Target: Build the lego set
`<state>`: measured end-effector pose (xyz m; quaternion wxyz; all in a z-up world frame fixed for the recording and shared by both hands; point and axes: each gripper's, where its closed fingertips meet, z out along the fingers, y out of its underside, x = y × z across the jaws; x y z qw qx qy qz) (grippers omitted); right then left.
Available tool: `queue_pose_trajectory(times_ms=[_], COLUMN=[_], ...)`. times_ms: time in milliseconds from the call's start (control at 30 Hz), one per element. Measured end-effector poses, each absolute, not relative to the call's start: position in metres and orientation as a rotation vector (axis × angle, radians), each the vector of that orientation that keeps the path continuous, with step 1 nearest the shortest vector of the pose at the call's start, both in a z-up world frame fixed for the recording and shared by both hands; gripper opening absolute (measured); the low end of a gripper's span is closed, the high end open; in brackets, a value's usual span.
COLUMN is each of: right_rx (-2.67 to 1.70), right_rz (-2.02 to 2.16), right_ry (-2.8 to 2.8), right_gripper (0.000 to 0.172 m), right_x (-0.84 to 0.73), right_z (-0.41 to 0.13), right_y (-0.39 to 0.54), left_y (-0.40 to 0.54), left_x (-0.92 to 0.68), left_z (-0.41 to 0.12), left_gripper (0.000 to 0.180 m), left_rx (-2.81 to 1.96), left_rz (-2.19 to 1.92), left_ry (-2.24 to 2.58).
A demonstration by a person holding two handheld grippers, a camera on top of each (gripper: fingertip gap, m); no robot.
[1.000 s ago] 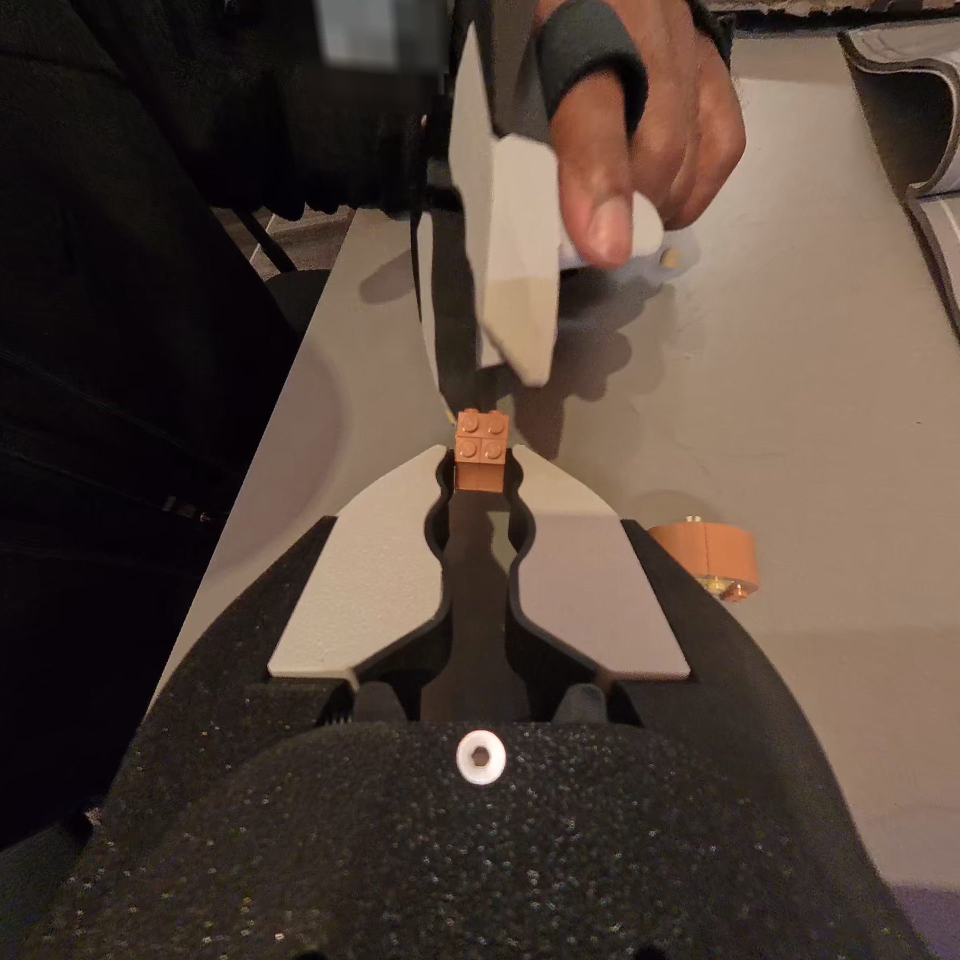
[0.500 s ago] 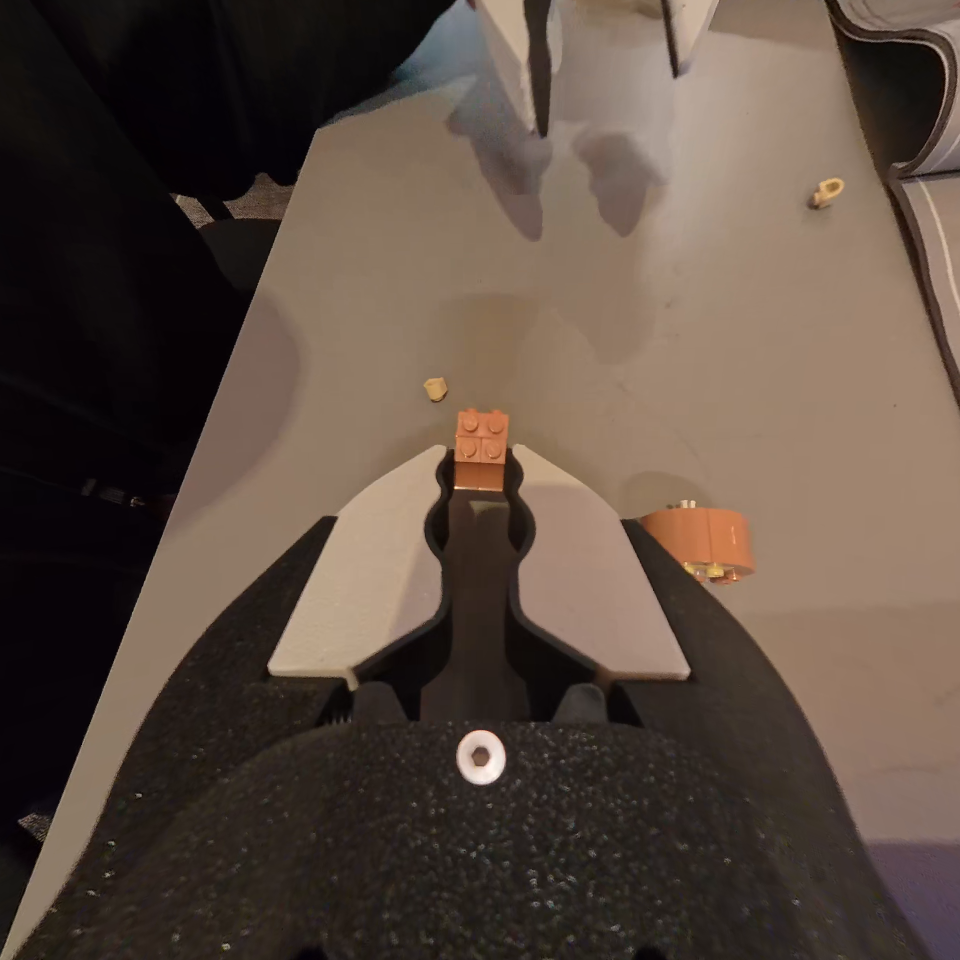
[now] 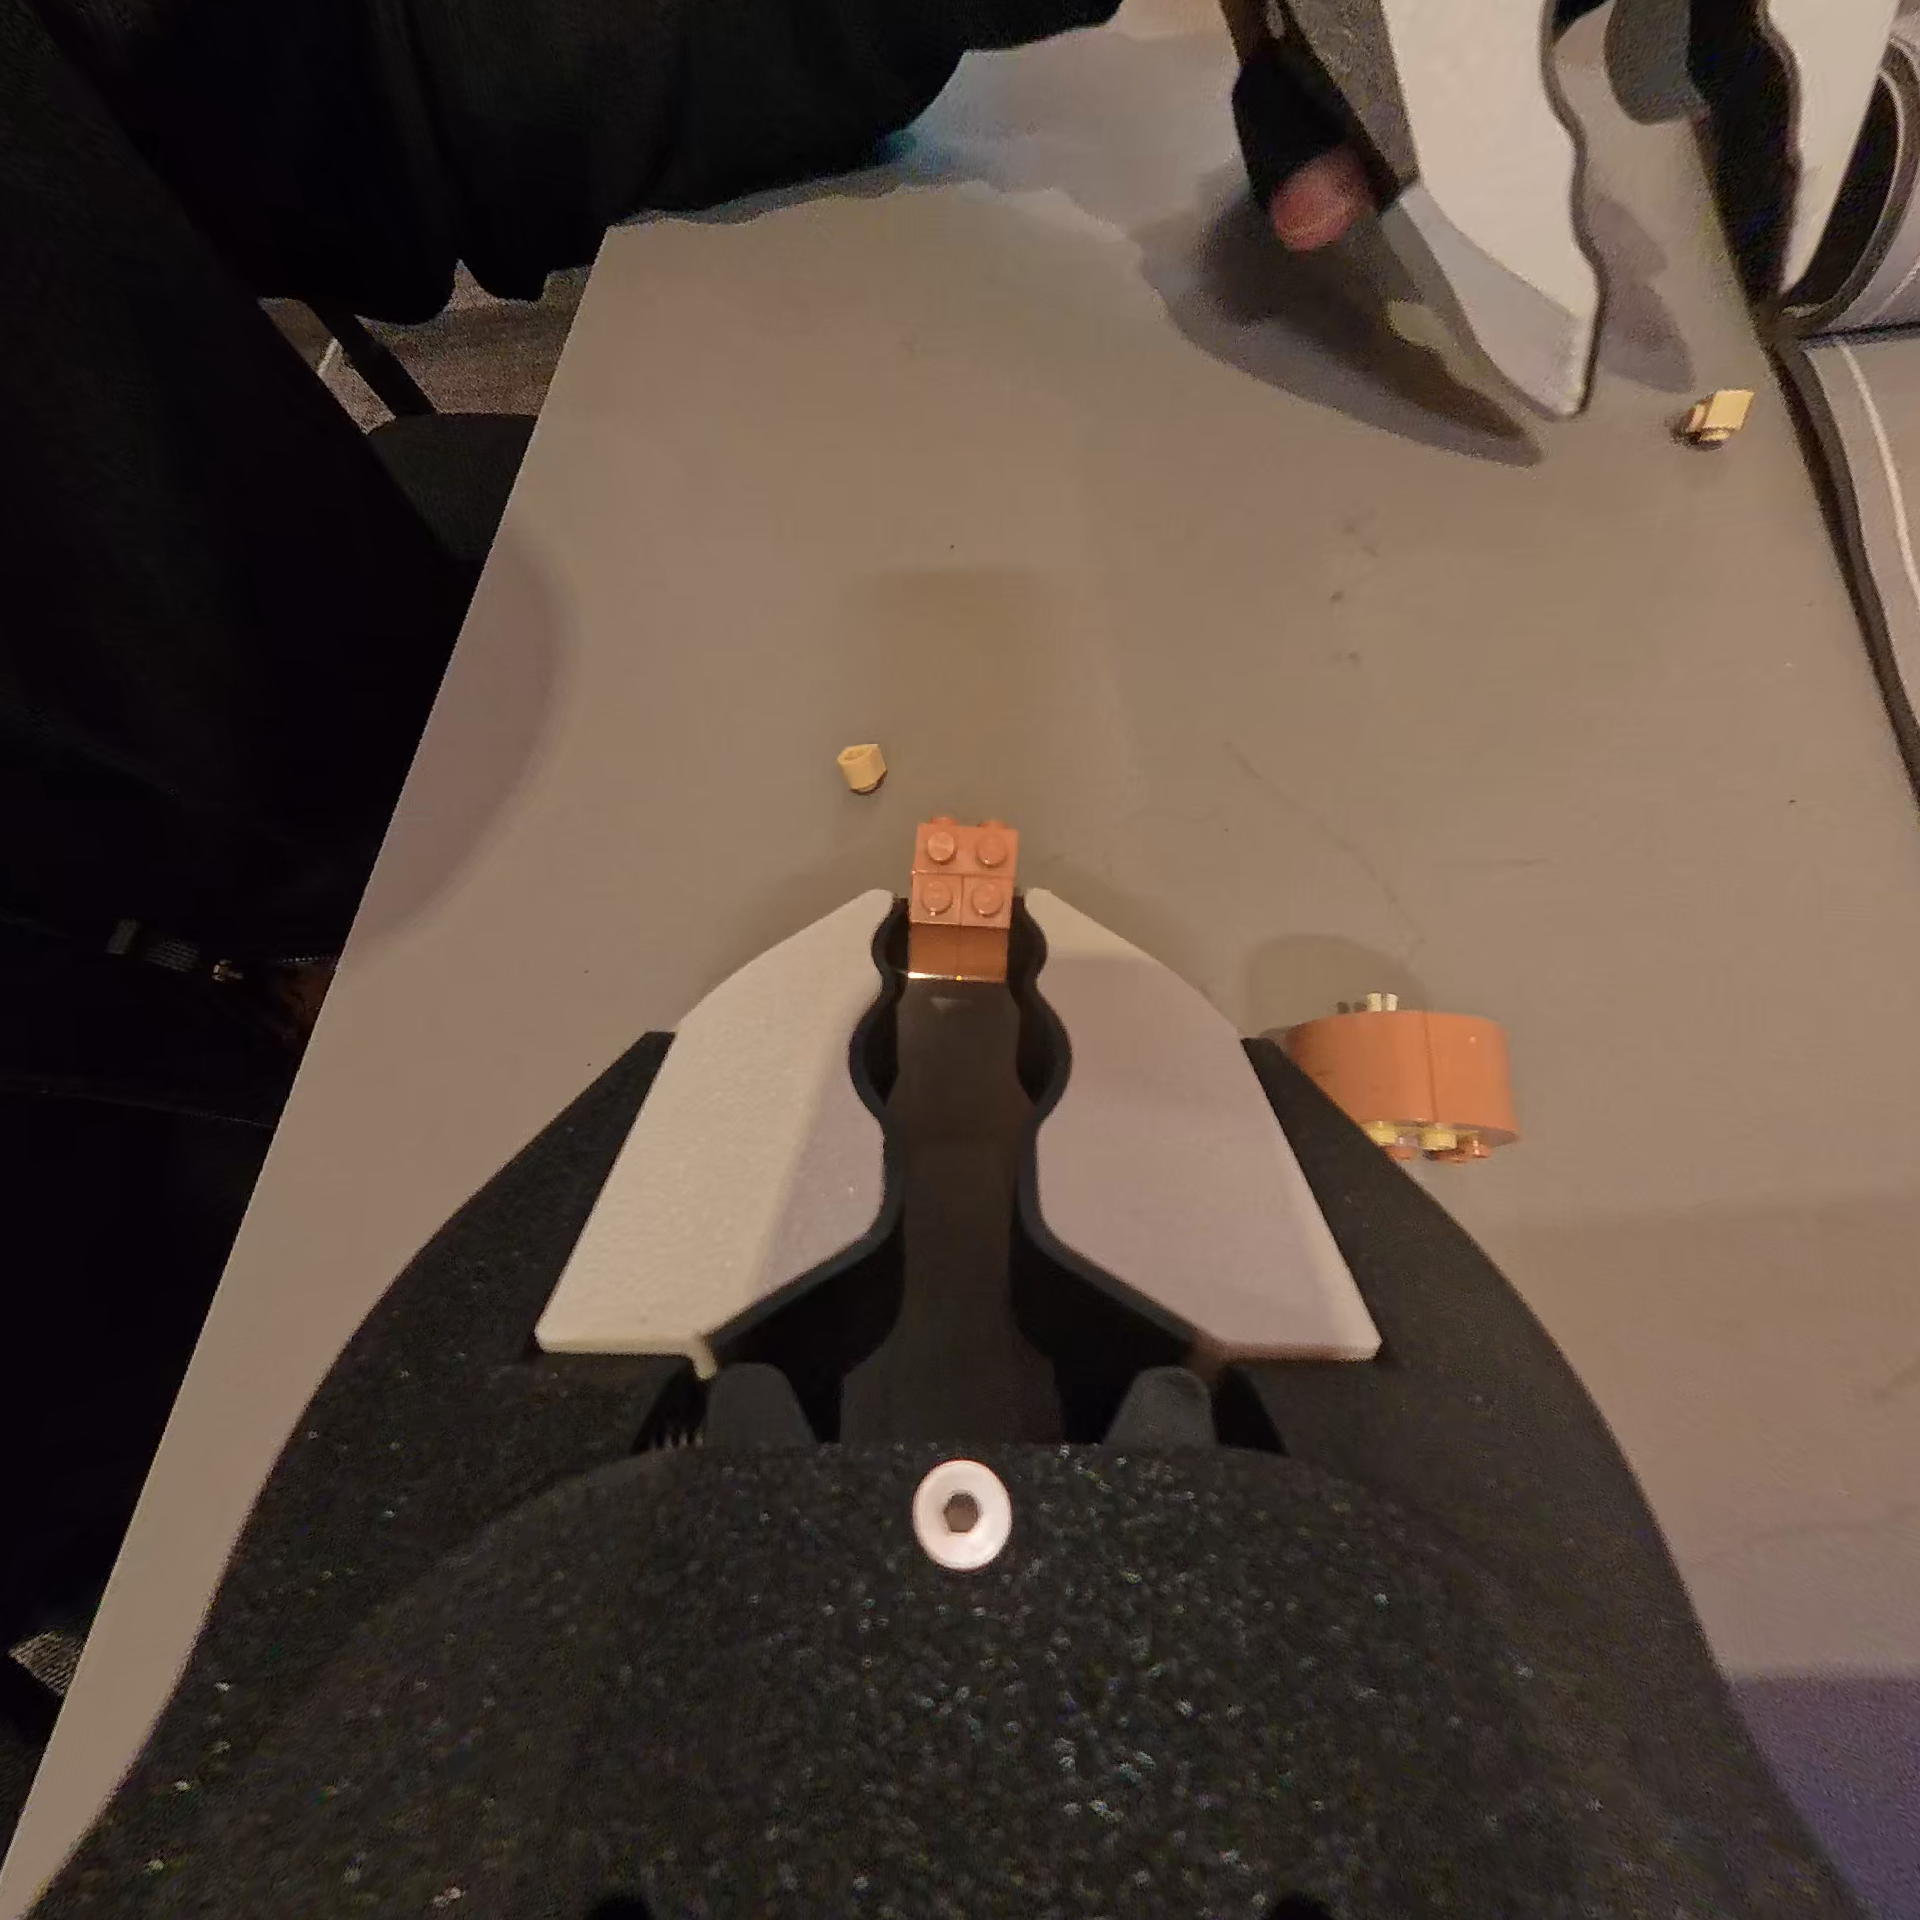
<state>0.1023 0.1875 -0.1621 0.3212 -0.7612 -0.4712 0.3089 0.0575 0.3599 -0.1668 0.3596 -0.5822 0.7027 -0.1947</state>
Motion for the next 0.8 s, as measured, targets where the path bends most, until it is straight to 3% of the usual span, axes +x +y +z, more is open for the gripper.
queue_pose_trajectory(times_ms=[300,400,800], right_rx=[-2.007,-2.028,-2.063], right_rz=[0.806,0.754,0.512], right_ry=[-1.220,-1.229,-1.297], right_gripper=[0.018,0.018,0.018], right_x=[0.103,0.104,0.112], right_z=[-0.162,-0.166,-0.181], right_y=[0.189,0.190,0.191], left_y=[0.375,0.374,0.340], left_x=[0.067,0.069,0.078], left_z=[-0.177,-0.179,-0.172], left_gripper=[0.017,0.005,0.003], left_rx=[-1.629,-1.667,-1.689], left_rz=[-0.466,-0.495,-0.772], left_ry=[1.724,1.710,1.739])
